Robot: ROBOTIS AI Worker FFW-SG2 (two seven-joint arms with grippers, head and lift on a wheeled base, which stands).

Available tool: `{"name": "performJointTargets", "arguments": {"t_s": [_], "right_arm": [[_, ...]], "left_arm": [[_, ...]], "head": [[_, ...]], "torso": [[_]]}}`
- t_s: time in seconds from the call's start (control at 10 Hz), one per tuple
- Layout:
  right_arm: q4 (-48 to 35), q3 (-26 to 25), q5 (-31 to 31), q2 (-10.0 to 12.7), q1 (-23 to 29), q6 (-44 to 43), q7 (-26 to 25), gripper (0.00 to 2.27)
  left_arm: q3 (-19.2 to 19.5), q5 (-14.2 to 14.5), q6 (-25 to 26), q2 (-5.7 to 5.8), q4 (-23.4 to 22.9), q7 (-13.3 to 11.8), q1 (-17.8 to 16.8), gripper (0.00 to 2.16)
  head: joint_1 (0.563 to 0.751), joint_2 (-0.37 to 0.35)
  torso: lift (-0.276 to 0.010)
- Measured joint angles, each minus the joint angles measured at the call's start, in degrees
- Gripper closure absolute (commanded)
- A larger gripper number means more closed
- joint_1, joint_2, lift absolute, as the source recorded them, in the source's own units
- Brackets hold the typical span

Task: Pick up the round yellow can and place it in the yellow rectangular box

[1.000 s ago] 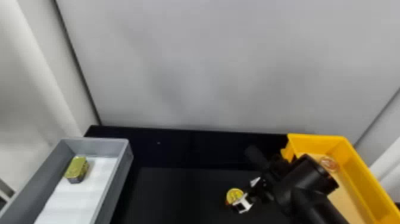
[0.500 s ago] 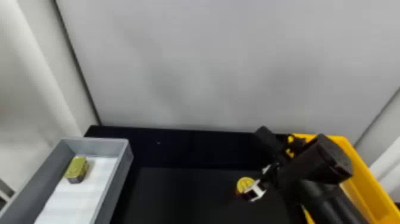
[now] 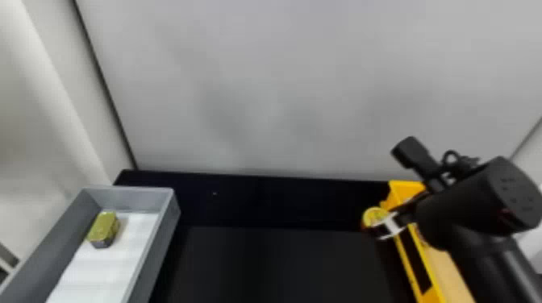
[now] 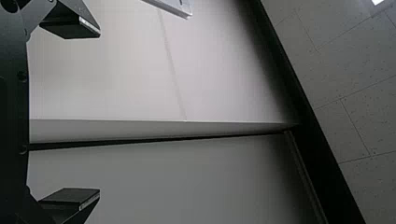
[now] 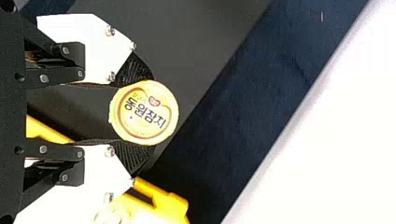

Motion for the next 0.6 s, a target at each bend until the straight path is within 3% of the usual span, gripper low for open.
{"name": "performJointTargets", "arguments": {"t_s": [0.2, 0.6], "right_arm": [[-0.1, -6.4, 1.7, -0.9, 0.8, 0.3, -0.6, 0.76], [0.7, -18.0, 2.7, -0.6, 2.7, 0.1, -5.4, 0.76]], "left_arm": [[0.1, 0.0, 0.1, 0.17, -0.1, 0.0, 0.2, 0.08], [0.2, 0.0, 0.0, 0.35, -0.1, 0.0, 0.3, 0.08]], "head": [[0.655, -0.043], [0.655, -0.043]], "torso": [[-0.009], [-0.009]]}}
